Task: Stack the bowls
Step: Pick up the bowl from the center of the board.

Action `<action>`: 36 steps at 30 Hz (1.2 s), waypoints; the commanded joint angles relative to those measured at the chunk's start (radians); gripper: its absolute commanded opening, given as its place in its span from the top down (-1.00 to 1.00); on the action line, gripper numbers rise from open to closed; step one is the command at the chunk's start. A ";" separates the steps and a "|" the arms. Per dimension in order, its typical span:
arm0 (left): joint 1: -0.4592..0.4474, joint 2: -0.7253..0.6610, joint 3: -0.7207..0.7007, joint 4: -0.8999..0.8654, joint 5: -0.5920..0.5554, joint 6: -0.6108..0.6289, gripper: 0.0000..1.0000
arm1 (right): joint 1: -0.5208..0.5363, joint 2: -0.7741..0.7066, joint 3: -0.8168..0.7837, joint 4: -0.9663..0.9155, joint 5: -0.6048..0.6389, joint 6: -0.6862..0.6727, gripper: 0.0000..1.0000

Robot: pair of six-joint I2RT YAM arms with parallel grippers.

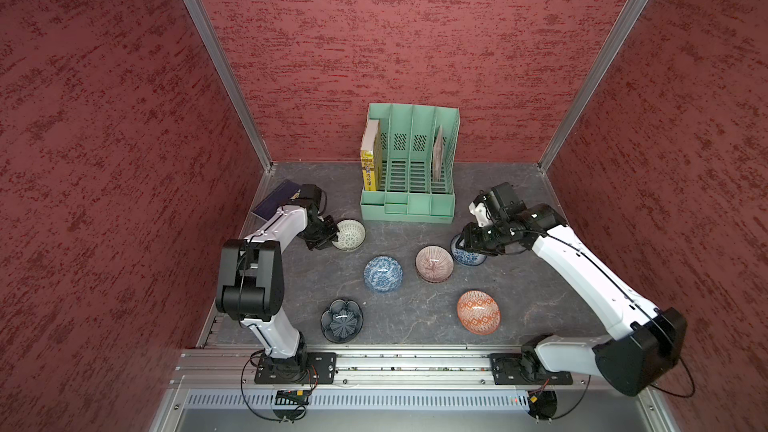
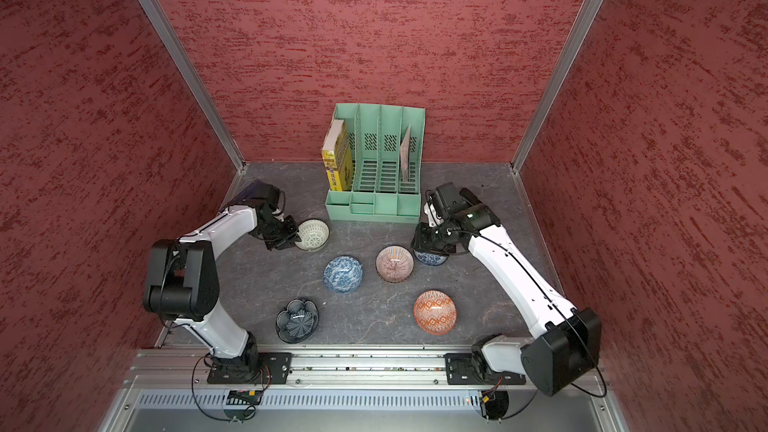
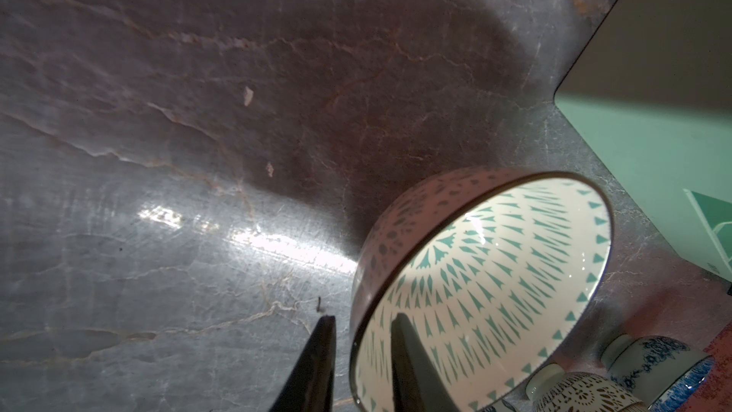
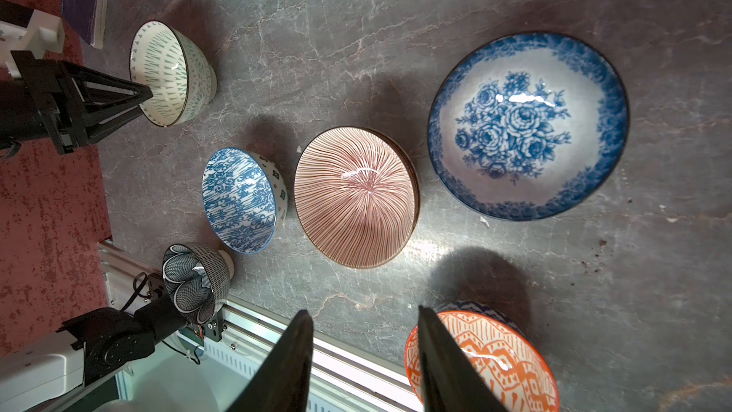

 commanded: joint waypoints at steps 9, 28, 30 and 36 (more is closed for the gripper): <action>0.003 0.008 0.007 0.016 0.000 0.019 0.94 | -0.007 -0.017 0.007 -0.007 -0.016 0.006 0.10; -0.068 -0.295 0.175 -0.350 0.089 0.093 1.00 | -0.001 0.012 0.072 -0.011 -0.133 0.015 0.13; -0.114 -0.311 0.205 -0.377 0.081 0.083 1.00 | 0.011 0.022 0.088 -0.009 -0.137 0.019 0.14; -0.284 -0.287 0.302 -0.420 0.067 0.048 1.00 | 0.070 0.058 0.146 -0.008 -0.130 0.036 0.15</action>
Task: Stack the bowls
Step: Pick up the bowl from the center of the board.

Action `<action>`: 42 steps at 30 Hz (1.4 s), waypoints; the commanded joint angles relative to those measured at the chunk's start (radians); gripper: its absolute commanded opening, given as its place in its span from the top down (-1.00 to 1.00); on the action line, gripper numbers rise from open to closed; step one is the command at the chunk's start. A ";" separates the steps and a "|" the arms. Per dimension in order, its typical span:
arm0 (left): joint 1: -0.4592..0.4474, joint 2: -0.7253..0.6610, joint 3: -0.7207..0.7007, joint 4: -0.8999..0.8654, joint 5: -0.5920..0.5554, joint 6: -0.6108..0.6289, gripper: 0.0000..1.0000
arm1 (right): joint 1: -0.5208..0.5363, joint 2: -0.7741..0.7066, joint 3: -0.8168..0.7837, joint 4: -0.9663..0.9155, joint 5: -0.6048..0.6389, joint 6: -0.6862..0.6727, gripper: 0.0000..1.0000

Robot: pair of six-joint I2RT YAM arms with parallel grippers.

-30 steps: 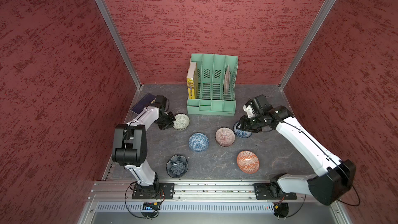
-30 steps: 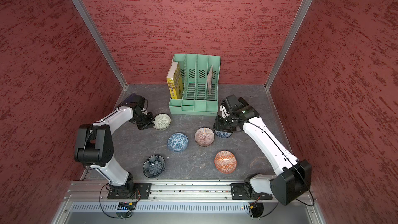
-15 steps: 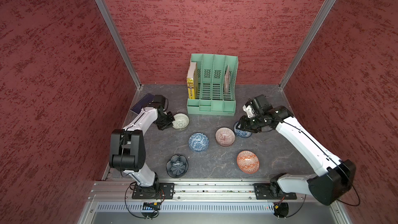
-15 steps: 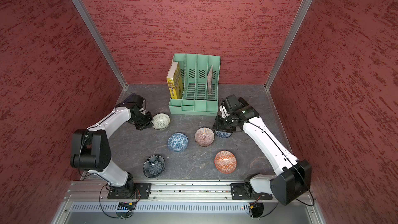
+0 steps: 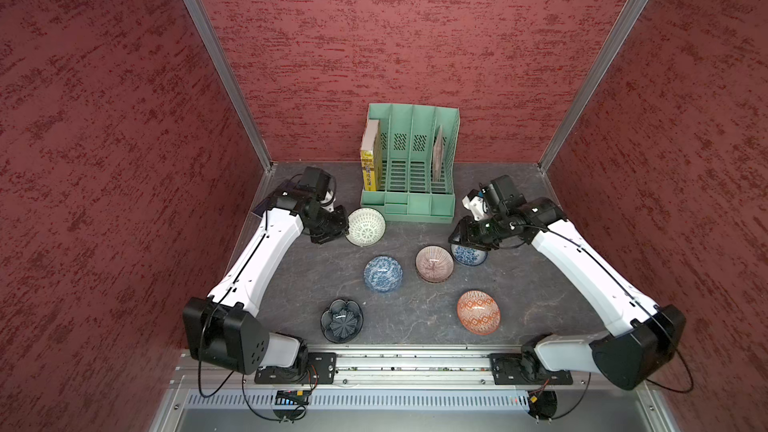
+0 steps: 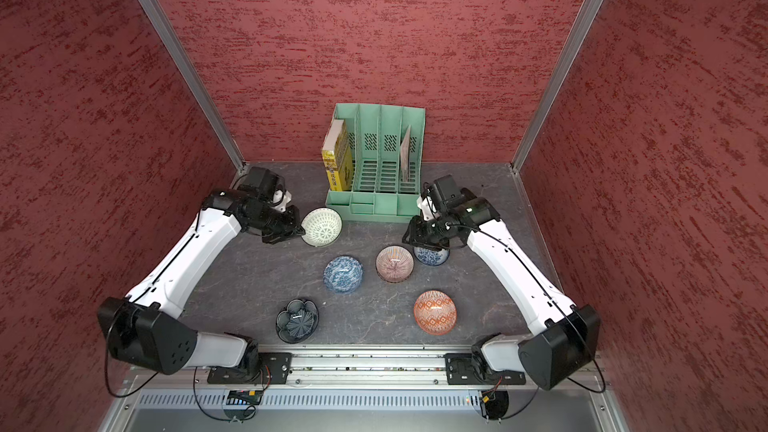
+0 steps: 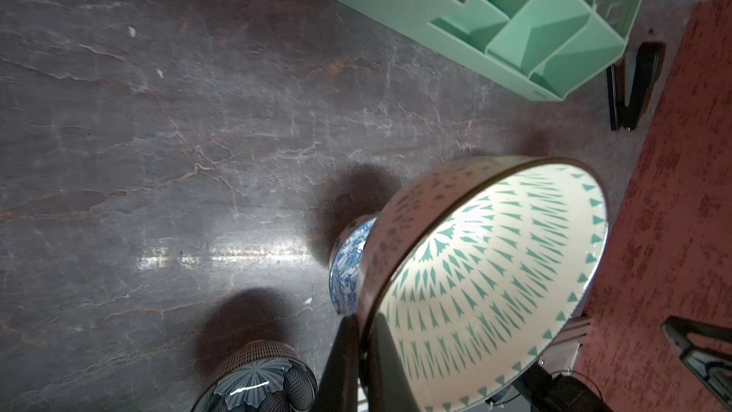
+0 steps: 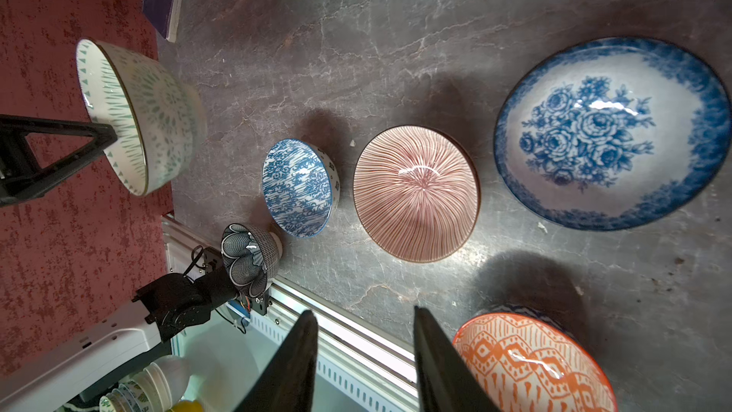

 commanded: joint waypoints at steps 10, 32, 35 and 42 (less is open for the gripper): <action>-0.247 0.123 0.153 -0.023 0.014 -0.049 1.00 | 0.104 0.043 0.099 -0.018 0.013 0.027 0.15; -0.402 0.206 0.241 -0.040 -0.001 -0.058 1.00 | 0.153 0.118 0.094 -0.044 0.092 0.025 0.42; -0.407 0.212 0.250 -0.041 -0.001 -0.057 1.00 | 0.155 0.124 0.092 -0.044 0.094 0.025 0.47; -0.417 0.220 0.250 -0.038 -0.007 -0.057 1.00 | 0.162 0.138 0.090 -0.045 0.094 0.024 0.63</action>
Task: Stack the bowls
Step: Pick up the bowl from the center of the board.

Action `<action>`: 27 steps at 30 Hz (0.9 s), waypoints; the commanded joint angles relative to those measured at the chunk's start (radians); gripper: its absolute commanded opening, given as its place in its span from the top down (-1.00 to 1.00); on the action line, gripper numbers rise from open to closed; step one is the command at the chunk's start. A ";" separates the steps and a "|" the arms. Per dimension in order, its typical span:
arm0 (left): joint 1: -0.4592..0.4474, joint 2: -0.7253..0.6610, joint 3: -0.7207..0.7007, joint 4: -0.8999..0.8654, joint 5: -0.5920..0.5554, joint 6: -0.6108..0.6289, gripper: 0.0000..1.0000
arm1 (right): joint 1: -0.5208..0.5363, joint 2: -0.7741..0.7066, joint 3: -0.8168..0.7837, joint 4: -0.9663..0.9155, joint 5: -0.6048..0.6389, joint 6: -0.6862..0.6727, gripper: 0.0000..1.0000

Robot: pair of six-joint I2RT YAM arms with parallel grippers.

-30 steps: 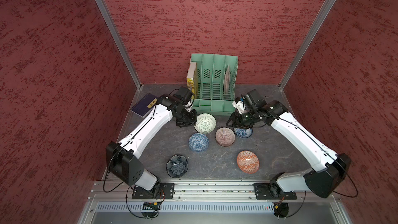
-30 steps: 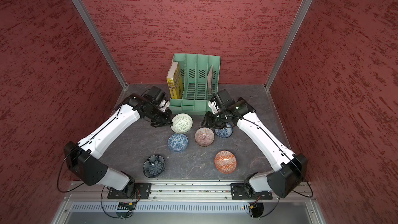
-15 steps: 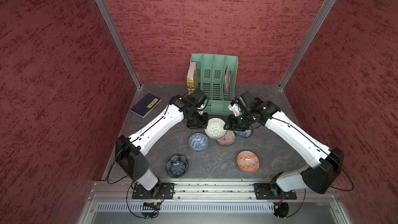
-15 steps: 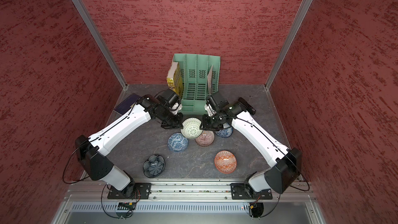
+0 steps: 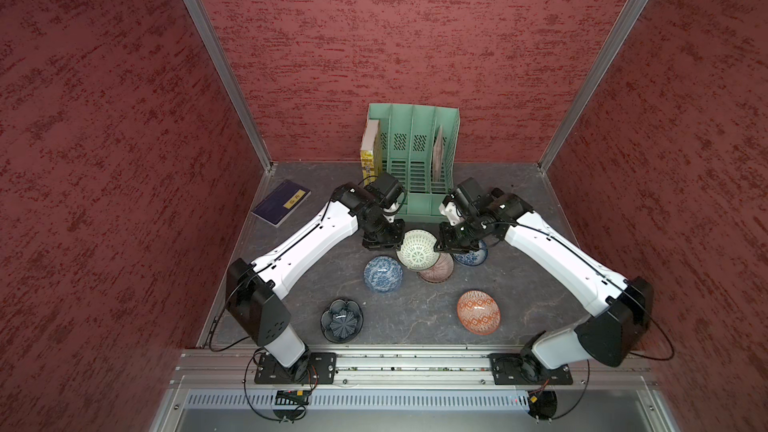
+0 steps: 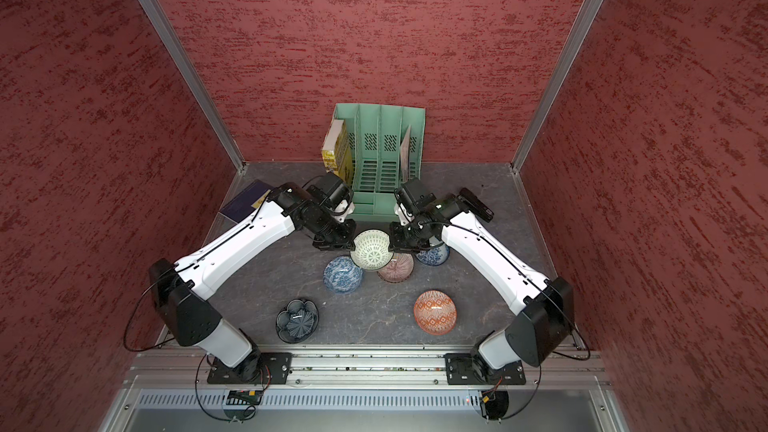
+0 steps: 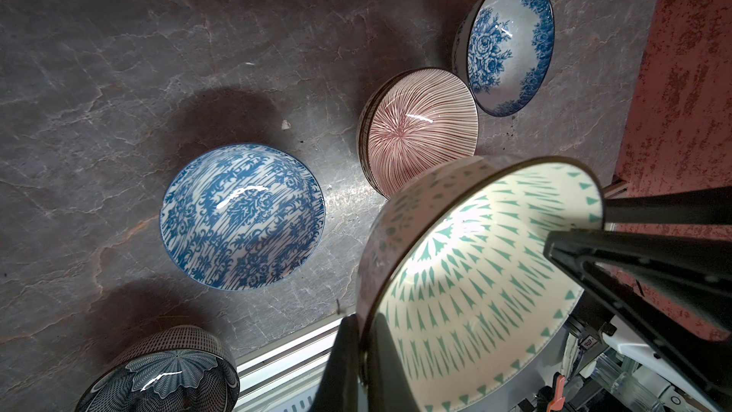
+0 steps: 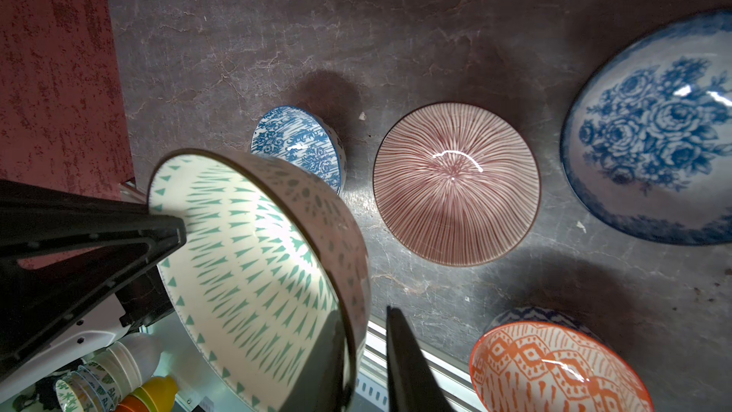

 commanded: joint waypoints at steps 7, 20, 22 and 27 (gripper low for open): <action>-0.009 -0.002 0.018 0.031 0.010 0.003 1.00 | 0.016 0.014 0.019 -0.018 0.021 -0.006 0.91; 0.046 -0.117 -0.064 0.072 -0.032 -0.014 -0.50 | 0.016 0.028 0.039 -0.035 0.053 -0.029 1.00; 0.086 -0.176 -0.125 0.102 -0.027 -0.027 -0.51 | 0.016 0.029 0.037 -0.034 0.053 -0.029 1.00; 0.236 -0.349 -0.330 0.178 0.058 -0.051 -0.51 | 0.000 0.035 0.021 -0.029 0.069 -0.038 1.00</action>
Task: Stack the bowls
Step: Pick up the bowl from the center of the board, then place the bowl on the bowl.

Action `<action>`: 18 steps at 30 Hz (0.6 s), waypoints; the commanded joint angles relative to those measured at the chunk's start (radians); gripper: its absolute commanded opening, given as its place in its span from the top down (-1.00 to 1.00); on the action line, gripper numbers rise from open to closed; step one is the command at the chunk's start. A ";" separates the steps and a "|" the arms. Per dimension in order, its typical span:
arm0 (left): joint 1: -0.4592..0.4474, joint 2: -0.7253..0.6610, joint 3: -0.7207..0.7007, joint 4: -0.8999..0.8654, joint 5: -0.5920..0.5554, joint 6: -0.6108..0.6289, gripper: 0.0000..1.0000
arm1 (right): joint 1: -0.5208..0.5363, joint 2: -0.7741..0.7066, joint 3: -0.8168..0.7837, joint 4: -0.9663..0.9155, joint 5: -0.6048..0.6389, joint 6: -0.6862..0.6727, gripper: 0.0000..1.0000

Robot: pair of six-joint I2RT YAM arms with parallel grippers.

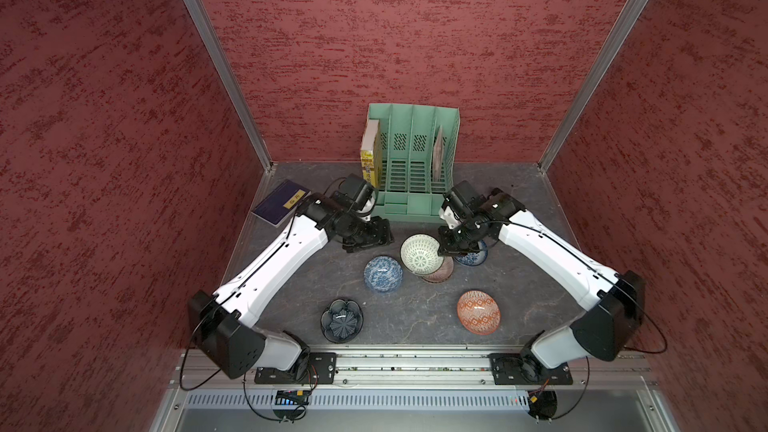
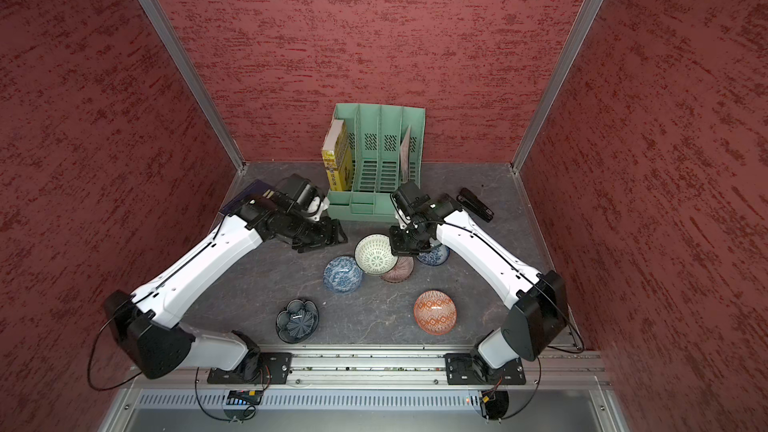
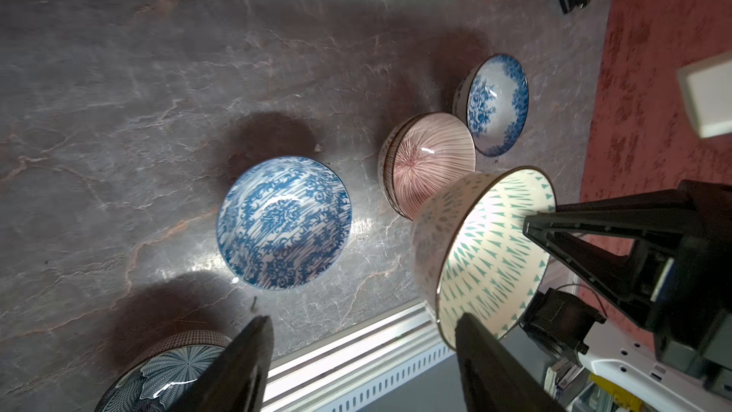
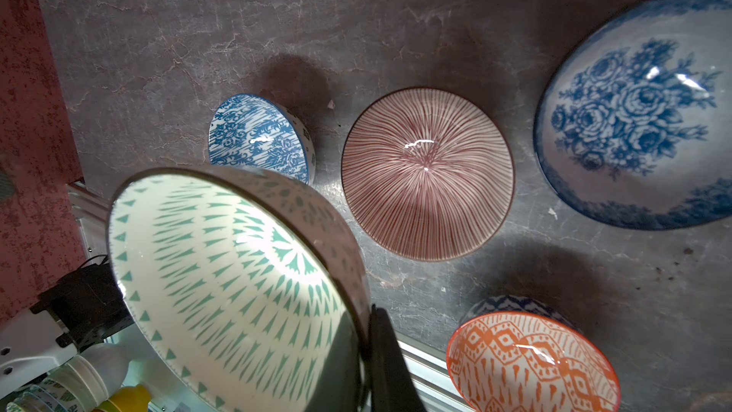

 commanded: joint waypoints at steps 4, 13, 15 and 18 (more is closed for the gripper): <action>0.133 -0.131 -0.185 0.037 0.048 -0.006 -0.52 | -0.043 -0.005 -0.016 0.052 0.019 -0.028 1.00; 0.199 -0.213 -0.348 0.050 0.063 0.000 -0.51 | -0.125 0.013 -0.095 0.107 0.014 -0.050 1.00; 0.207 -0.220 -0.365 0.050 0.064 0.005 -0.51 | -0.140 0.018 -0.114 0.120 0.005 -0.051 1.00; 0.218 -0.227 -0.379 0.046 0.062 0.011 -0.50 | -0.151 0.023 -0.137 0.137 0.004 -0.055 1.00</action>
